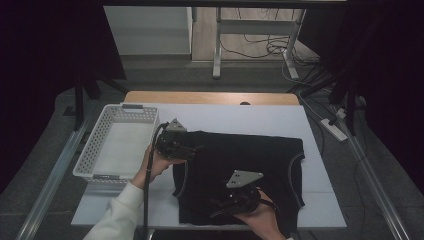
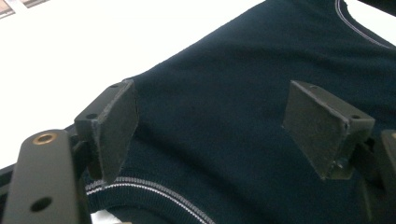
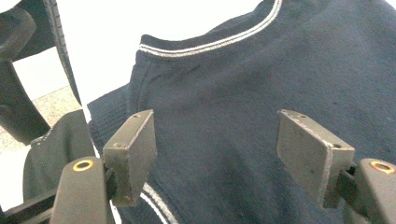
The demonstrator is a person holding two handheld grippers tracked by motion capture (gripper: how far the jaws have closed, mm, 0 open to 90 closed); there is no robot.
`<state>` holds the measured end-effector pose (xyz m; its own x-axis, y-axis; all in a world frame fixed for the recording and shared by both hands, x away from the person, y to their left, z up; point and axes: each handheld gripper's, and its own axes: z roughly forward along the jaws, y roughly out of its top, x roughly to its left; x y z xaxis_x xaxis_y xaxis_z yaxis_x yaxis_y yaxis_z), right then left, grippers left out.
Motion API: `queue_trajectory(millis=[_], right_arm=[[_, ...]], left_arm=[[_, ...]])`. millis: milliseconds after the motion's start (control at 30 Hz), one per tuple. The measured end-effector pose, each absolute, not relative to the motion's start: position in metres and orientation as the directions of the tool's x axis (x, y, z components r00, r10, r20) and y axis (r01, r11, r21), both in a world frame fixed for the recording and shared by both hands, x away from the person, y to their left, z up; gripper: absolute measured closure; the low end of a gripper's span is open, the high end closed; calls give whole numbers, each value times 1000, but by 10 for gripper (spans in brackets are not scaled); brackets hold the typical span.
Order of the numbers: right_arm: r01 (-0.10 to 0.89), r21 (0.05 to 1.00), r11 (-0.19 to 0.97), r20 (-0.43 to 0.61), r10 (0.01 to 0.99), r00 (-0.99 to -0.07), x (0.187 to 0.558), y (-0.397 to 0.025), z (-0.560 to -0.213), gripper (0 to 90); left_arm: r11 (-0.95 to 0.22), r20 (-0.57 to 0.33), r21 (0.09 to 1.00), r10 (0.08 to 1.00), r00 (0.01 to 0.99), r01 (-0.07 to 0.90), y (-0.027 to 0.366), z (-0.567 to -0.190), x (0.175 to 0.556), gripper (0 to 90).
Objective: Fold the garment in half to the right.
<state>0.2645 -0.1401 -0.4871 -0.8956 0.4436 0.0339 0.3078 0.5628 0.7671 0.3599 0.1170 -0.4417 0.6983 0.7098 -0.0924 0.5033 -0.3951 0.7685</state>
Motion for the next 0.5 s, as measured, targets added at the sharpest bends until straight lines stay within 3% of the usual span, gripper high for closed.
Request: queue_trajectory(millis=[500], right_arm=[[299, 743, 599, 55, 391, -919, 266, -111, -492, 279]], left_arm=[[-387, -107, 769, 707, 699, 510, 122, -444, 361, 189]])
